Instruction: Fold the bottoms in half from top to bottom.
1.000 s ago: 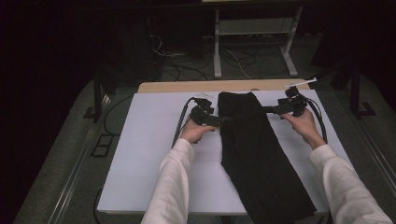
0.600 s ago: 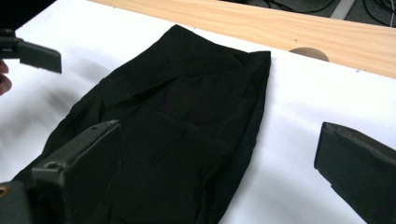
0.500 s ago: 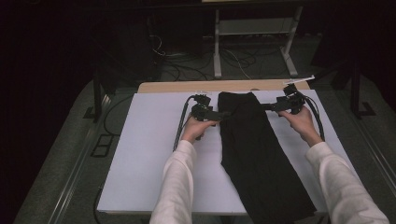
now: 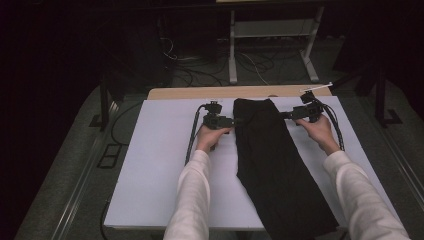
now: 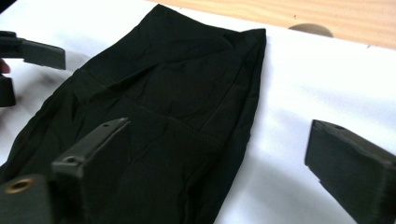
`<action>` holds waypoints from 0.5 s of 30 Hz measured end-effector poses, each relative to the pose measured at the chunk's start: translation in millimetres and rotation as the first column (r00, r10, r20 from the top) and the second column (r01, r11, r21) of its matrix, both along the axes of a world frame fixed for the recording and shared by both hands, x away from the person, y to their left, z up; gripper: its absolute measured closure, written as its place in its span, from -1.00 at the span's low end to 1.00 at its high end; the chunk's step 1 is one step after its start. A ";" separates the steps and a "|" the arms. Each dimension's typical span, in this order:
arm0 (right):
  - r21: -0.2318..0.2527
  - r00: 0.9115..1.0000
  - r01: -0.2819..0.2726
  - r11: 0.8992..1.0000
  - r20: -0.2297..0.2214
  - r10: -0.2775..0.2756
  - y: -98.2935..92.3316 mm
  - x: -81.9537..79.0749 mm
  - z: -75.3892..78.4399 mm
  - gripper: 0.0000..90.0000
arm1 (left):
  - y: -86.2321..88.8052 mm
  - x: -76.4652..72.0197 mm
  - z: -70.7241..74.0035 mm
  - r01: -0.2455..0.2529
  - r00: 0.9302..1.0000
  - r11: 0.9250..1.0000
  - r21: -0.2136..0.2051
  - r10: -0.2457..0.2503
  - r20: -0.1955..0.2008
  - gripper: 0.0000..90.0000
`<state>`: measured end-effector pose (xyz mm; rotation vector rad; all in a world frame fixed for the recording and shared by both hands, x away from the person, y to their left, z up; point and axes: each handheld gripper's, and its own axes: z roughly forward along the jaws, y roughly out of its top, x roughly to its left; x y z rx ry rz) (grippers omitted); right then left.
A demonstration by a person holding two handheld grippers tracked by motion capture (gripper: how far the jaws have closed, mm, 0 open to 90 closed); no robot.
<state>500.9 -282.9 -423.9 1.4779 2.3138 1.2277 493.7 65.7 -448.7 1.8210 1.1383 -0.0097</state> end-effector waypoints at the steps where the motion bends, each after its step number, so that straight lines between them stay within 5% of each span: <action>1: 0.007 1.000 -0.002 1.000 -0.007 0.002 -0.6 0.6 -1.3 -0.76 | -0.4 0.5 -0.9 -0.005 1.000 1.000 -0.001 0.005 -0.005 -0.84; 5: -0.021 0.999 -0.007 1.000 -0.032 0.007 0.1 2.8 -6.3 -0.68 | -1.9 1.9 -6.1 -0.013 1.000 1.000 -0.007 0.013 -0.023 -0.77; 15: 0.031 0.995 0.000 1.000 -0.101 0.003 -1.4 7.3 -18.8 -0.48 | -12.1 3.0 -12.1 -0.013 0.999 0.999 -0.049 0.011 -0.033 -0.68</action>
